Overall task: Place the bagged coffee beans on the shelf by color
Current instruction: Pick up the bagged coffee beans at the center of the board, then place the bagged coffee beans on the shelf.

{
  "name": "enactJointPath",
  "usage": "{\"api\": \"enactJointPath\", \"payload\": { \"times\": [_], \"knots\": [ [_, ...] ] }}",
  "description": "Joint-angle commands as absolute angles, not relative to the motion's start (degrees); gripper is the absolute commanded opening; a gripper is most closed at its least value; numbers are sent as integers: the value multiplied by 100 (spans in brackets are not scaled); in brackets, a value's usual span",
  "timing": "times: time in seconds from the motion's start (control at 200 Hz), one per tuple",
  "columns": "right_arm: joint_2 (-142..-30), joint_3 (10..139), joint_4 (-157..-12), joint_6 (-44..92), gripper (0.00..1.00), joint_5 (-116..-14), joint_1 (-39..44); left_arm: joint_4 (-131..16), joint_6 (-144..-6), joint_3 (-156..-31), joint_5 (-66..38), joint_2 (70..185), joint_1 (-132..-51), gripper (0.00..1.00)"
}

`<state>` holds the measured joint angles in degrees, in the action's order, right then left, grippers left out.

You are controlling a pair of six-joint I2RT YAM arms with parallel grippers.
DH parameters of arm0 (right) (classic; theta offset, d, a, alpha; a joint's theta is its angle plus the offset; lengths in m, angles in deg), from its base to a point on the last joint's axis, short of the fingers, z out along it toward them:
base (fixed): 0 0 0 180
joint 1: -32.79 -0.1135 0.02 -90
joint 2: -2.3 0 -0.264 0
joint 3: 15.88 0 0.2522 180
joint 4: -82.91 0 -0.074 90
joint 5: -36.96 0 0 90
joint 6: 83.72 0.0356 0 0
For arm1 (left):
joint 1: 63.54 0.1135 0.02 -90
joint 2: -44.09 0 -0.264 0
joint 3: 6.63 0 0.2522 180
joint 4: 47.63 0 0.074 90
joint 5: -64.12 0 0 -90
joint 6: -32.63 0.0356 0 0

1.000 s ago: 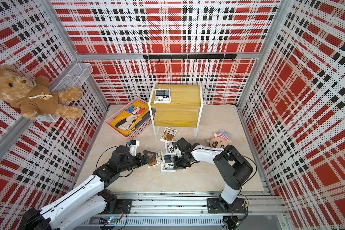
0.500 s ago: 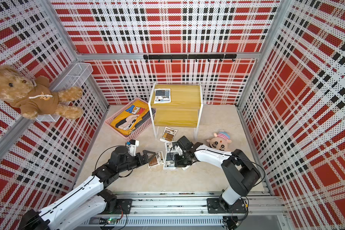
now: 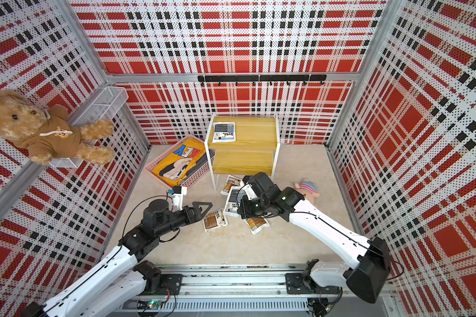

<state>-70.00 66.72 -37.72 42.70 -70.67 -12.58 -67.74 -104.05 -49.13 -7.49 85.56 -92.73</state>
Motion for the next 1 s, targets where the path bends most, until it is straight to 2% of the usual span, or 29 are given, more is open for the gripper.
{"api": "enactJointPath", "payload": {
  "times": [0.0,0.155,0.311,0.511,0.681,0.817,0.997],
  "knots": [
    [-6724,7186,-3195,4196,0,-6908,-1344,-6543,-10107,-5249,-855,8292,-9208,99],
    [-6699,8110,-2893,4151,0,-6814,-1344,-6570,-9991,-5546,-910,8061,-9110,99],
    [-7128,9574,-2289,3839,0,-6495,-1344,-6583,-9956,-5823,-858,8004,-9027,99],
    [-8331,11667,-1349,3186,0,-5963,-1186,-6578,-9886,-6077,-831,8053,-8995,99],
    [-9357,13102,-835,2797,0,-5935,-539,-6533,-9771,-6093,-755,8103,-8985,99],
    [-9922,13826,-695,2564,0,-6192,-2,-6395,-9631,-6030,-646,8064,-8987,99],
    [-10206,13931,-781,2473,0,-6597,549,-6402,-9425,-5982,-602,8055,-8981,99]
  ]
}}
